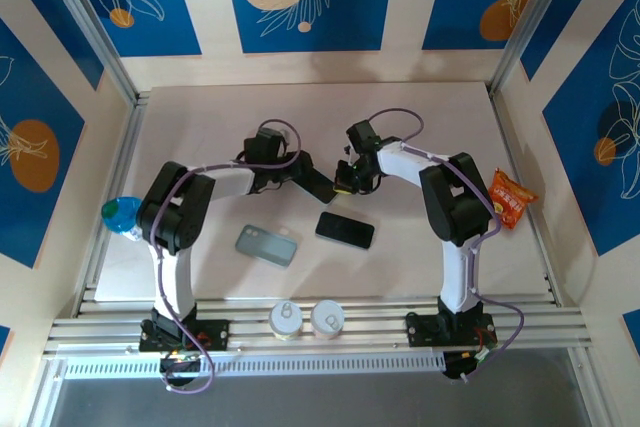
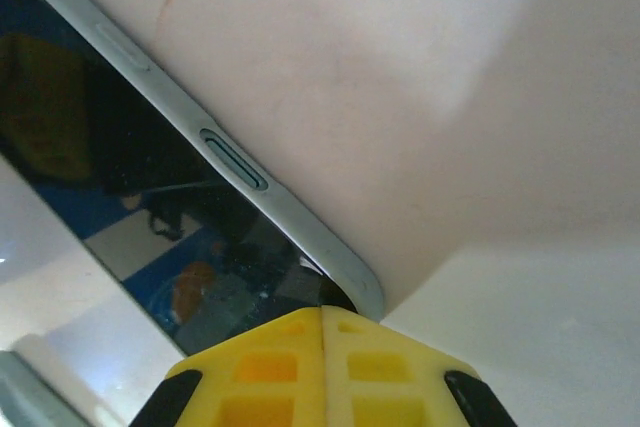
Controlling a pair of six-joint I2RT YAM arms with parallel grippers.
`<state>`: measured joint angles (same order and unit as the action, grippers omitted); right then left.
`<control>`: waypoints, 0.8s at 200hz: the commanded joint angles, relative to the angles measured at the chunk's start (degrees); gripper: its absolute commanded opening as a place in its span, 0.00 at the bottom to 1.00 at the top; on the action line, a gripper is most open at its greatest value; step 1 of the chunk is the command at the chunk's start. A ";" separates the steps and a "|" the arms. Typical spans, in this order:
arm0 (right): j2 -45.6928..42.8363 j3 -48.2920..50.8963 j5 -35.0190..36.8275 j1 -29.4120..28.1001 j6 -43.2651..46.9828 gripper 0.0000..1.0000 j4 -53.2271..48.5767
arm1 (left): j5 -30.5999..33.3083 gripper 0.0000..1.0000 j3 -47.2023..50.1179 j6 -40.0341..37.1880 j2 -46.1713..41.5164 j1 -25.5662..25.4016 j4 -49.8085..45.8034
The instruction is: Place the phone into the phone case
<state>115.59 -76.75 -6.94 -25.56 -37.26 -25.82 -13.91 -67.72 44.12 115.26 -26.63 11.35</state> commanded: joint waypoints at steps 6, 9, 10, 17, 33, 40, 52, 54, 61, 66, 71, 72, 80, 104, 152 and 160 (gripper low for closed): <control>1.94 3.10 -4.19 -1.85 -7.92 0.00 4.73 | -1.03 0.51 -3.98 -1.88 2.66 0.82 -3.97; 1.92 3.10 -4.02 -1.86 -8.45 0.00 5.10 | -1.03 0.51 -4.26 -1.99 2.61 0.99 -4.05; 1.88 3.10 -3.95 -1.86 -8.67 0.00 5.27 | -1.03 0.51 -4.39 -2.00 2.56 1.03 -4.10; 1.71 3.31 -3.92 -2.02 -9.60 0.00 6.44 | -1.03 0.51 -5.04 -2.26 2.35 1.43 -4.35; 1.24 3.27 -3.18 -2.58 -11.42 0.00 8.08 | -1.29 0.51 -5.92 -2.84 0.89 2.46 -5.17; 1.05 3.04 -2.81 -2.81 -11.70 0.00 8.37 | -1.36 0.51 -5.85 -3.02 -0.19 2.84 -5.49; 0.41 3.04 -2.53 -3.17 -11.91 0.00 8.95 | -1.70 0.51 -4.97 -3.30 -2.45 3.46 -5.64; 0.29 3.13 -2.57 -3.22 -11.91 0.00 9.17 | -1.77 0.51 -4.74 -3.33 -2.95 3.57 -5.64; -0.21 3.19 -2.60 -3.42 -11.80 0.00 9.47 | -1.97 0.51 -3.88 -3.42 -4.60 3.88 -5.73; -0.48 3.26 -2.58 -3.59 -11.69 0.00 9.56 | -2.12 0.51 -3.18 -3.36 -5.84 4.08 -5.80; -0.80 3.31 -2.56 -3.77 -11.36 0.00 9.71 | -2.17 0.51 -2.41 -3.42 -7.07 4.25 -5.81; -0.89 3.29 -2.60 -3.78 -11.27 0.00 9.73 | -2.17 0.51 -2.24 -3.42 -7.33 4.28 -5.82; -1.44 3.28 -2.68 -4.09 -10.25 0.00 10.00 | -2.15 0.51 -0.89 -3.50 -9.38 4.47 -6.11; -2.12 1.48 -3.02 -5.60 -5.50 0.00 8.08 | -0.91 0.51 3.60 -3.69 -15.17 4.57 -8.02; 0.18 -4.39 -2.60 -7.94 2.50 0.00 3.29 | 0.64 0.52 13.35 -1.16 -24.49 4.84 -7.97; 0.92 -5.17 -2.53 -7.85 2.79 0.00 2.92 | 0.73 0.52 14.53 -0.88 -25.64 4.92 -7.99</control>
<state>115.61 -79.18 -9.23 -33.12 -38.87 -20.14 -14.28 -56.93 41.98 92.44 -22.22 5.04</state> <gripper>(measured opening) 0.042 0.518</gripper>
